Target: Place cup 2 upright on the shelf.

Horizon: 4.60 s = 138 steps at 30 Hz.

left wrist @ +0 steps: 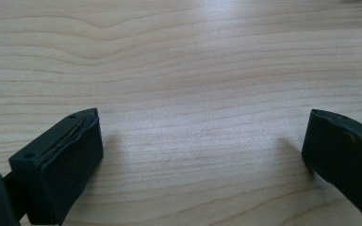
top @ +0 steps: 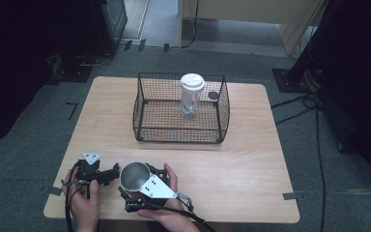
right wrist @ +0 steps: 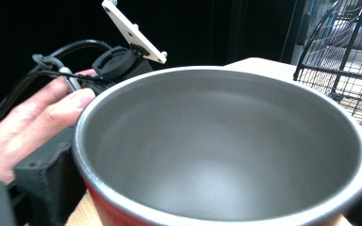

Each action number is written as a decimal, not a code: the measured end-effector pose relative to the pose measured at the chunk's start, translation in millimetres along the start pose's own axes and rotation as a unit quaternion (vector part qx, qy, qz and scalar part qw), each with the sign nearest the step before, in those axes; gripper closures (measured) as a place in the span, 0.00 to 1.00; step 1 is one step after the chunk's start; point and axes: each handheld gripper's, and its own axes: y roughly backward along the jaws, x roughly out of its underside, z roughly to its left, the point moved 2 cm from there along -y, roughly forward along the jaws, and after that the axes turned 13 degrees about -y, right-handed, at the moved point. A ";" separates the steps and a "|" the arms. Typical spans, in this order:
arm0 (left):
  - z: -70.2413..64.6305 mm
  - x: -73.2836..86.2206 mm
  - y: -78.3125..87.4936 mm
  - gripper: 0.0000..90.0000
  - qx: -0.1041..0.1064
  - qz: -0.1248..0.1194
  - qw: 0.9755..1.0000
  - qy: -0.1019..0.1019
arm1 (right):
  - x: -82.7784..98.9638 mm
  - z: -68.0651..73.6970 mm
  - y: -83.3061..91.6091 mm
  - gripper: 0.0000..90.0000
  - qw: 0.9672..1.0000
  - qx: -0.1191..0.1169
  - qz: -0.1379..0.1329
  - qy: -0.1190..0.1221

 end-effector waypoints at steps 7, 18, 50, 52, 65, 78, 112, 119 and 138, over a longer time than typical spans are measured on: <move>0.0 0.0 0.0 0.00 0.000 0.000 1.000 0.000 | -0.9 -0.6 -1.8 0.08 1.000 0.003 0.003 0.003; 0.0 0.0 0.0 0.00 0.000 0.000 1.000 0.000 | -8.4 -3.5 5.5 0.08 1.000 0.003 -0.020 0.003; -0.1 -0.1 -0.1 0.00 0.000 0.000 1.000 0.001 | -66.5 -24.9 20.2 0.08 0.994 0.041 -0.104 0.009; -0.1 -0.1 -0.1 0.00 0.000 0.000 1.000 0.001 | -71.9 -27.1 19.9 0.08 0.993 0.045 -0.111 0.003; -0.1 -0.1 0.0 0.00 0.000 0.000 1.000 0.001 | -93.9 -37.1 18.7 0.08 0.988 0.063 -0.138 0.000; -0.1 -0.1 0.0 0.00 0.000 0.000 1.000 0.001 | -124.8 -48.2 16.2 0.08 0.983 0.077 -0.163 0.012; -0.4 -0.5 -0.5 0.00 0.000 -0.001 1.000 0.001 | -184.0 -87.0 -39.6 0.08 0.972 0.112 -0.207 0.001; -0.3 -0.4 -0.4 0.00 0.000 -0.001 1.000 0.000 | -184.4 -104.4 -57.1 0.08 0.971 0.133 -0.200 -0.004; -0.2 -0.4 -0.4 0.00 0.001 -0.001 1.000 0.000 | -167.7 -162.5 -114.6 0.08 0.978 0.148 -0.147 -0.023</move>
